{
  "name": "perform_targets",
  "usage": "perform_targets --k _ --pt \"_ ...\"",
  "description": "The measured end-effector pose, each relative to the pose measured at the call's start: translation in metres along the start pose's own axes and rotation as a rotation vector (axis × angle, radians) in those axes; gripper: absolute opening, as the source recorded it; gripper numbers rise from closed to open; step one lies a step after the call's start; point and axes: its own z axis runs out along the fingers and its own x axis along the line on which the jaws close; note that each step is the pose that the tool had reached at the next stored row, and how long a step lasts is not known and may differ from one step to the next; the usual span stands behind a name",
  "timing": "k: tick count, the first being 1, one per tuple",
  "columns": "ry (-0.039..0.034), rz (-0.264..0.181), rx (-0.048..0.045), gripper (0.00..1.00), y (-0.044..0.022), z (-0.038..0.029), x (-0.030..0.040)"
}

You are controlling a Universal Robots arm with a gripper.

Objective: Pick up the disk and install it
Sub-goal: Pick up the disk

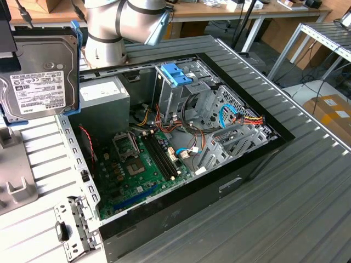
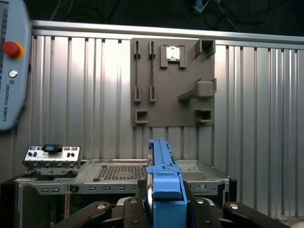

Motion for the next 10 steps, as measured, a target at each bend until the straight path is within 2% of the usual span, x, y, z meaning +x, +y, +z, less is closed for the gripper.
perform_targets --k 10 --pt "0.0 0.0 0.0001 0.37 -0.0022 -0.0001 0.0052"
